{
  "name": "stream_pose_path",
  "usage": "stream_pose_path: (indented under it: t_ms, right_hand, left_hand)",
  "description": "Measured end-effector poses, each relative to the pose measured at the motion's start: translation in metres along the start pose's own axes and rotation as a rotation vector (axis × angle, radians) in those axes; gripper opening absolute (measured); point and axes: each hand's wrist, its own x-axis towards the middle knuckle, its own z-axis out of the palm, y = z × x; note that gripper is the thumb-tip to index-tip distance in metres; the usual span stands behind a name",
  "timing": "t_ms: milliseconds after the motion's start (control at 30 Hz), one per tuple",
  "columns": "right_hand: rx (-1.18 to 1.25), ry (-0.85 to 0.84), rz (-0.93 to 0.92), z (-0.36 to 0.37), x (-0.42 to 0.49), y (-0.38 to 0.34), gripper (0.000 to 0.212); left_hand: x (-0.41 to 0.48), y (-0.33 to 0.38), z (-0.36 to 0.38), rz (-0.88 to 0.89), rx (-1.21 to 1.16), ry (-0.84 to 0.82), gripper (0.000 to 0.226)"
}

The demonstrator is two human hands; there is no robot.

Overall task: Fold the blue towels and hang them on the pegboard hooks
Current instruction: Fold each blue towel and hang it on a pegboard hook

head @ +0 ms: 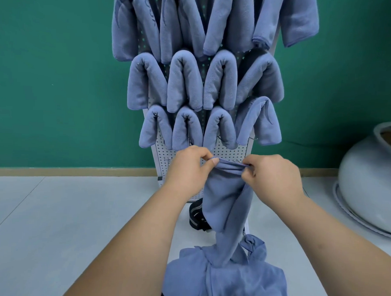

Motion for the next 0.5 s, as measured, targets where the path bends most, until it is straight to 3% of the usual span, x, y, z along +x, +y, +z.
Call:
stream_pose_path:
  t_ms: [167, 500]
  right_hand:
    - [-0.088, -0.004, 0.092, -0.001, 0.006, 0.023, 0.011]
    - [-0.104, -0.013, 0.182, 0.007, 0.016, 0.055, 0.023]
  left_hand:
    - [0.007, -0.001, 0.003, -0.069, -0.010, 0.045, 0.023]
    - [0.016, -0.015, -0.002, -0.086, 0.076, 0.114, 0.023]
